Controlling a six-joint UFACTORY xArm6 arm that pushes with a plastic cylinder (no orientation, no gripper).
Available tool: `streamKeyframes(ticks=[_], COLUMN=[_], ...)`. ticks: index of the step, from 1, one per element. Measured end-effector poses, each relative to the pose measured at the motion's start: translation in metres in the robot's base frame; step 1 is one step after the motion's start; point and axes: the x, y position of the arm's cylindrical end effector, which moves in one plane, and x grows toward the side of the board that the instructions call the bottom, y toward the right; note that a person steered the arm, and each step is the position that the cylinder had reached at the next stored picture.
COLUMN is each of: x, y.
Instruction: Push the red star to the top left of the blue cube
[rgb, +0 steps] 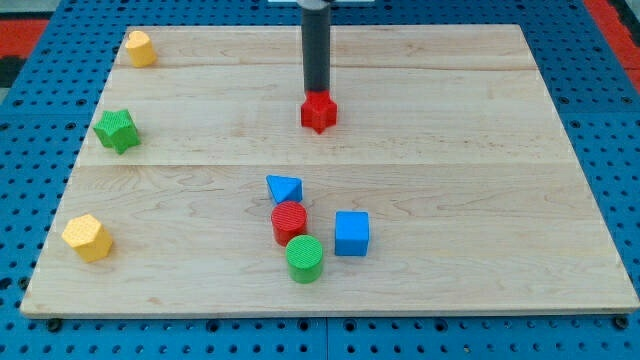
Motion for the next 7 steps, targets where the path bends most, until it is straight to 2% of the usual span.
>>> streamKeyframes(ticks=[1, 2, 3, 4, 5, 7], x=[0.025, 0.074, 0.045, 0.019, 0.018, 0.077], y=[-0.024, -0.029, -0.063, -0.042, -0.015, 0.023])
